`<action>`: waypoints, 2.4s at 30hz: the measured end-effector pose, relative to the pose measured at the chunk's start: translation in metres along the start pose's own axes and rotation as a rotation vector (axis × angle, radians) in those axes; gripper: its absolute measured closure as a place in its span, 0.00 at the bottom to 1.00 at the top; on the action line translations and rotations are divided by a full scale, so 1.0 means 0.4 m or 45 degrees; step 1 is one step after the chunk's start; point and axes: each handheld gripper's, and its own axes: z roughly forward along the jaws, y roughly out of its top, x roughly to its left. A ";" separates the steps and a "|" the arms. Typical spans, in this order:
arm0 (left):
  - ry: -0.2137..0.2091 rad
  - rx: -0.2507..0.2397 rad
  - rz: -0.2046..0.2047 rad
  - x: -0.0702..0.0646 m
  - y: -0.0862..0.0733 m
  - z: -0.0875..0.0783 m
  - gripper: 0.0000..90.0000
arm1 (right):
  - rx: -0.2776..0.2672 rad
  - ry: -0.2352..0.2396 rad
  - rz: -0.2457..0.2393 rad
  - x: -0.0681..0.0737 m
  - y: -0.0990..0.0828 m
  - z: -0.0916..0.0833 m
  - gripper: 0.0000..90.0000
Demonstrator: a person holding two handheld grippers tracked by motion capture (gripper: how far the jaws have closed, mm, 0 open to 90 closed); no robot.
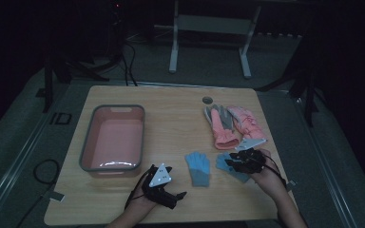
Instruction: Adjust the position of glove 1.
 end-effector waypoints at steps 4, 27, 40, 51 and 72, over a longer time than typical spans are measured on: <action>0.000 0.001 -0.003 0.000 0.000 0.001 0.00 | -0.003 0.053 0.019 -0.029 -0.032 -0.005 0.69; 0.006 0.003 -0.011 0.000 0.000 0.002 0.00 | 0.104 -0.058 0.214 -0.023 -0.083 0.041 0.95; 0.010 -0.001 -0.008 0.000 0.000 0.000 0.00 | -0.017 -0.381 0.623 0.032 -0.056 -0.084 0.96; 0.012 0.005 0.001 -0.001 0.000 0.001 0.00 | -0.068 -0.496 0.831 0.075 -0.109 -0.052 0.96; 0.006 0.014 0.013 -0.004 0.001 0.003 0.00 | -0.024 -0.268 0.505 0.004 -0.145 -0.040 0.70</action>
